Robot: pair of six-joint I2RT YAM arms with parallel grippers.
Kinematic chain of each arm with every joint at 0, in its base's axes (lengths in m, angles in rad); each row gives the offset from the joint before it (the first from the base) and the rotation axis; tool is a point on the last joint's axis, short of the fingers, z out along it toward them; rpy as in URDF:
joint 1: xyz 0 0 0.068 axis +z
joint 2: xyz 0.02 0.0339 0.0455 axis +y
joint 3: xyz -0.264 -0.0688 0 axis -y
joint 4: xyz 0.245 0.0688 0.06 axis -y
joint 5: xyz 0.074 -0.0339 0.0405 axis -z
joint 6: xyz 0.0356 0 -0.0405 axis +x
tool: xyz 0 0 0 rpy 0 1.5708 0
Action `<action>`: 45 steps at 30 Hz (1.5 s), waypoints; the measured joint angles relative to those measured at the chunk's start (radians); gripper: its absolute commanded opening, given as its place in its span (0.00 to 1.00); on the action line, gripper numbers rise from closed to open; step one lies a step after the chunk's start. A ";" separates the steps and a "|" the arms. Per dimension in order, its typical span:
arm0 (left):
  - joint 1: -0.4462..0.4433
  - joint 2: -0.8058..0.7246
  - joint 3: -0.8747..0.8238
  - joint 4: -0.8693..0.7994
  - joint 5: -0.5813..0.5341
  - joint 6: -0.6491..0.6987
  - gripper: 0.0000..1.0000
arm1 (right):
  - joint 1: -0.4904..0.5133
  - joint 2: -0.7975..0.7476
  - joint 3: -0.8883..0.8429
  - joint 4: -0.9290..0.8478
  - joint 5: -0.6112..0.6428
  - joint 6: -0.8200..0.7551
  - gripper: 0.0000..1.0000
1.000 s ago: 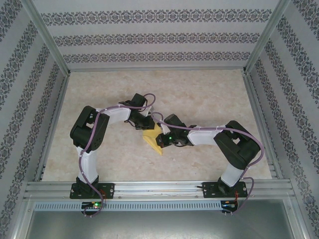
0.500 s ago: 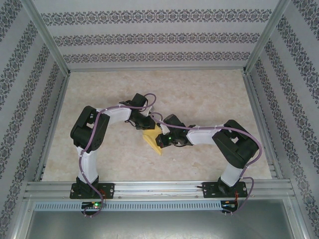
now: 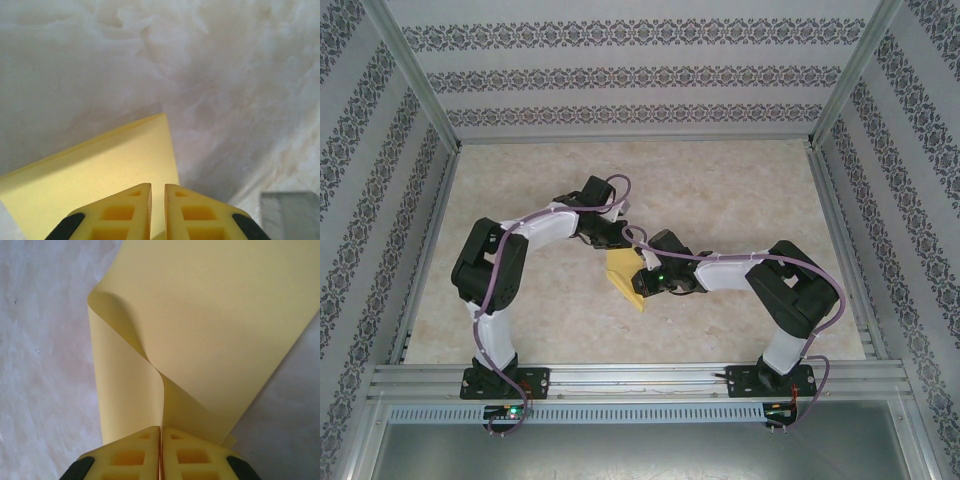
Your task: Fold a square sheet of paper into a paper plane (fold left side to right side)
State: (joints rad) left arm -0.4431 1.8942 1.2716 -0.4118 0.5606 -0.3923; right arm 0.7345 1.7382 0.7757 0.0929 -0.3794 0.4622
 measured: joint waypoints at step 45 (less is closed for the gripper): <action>0.006 0.083 -0.055 0.005 0.027 0.000 0.09 | 0.014 -0.013 0.035 -0.021 -0.030 0.003 0.01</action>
State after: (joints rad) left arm -0.4366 1.9770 1.2163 -0.4068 0.5877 -0.3920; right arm 0.7490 1.7252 0.8108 0.0723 -0.4091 0.4648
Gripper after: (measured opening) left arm 0.088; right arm 0.043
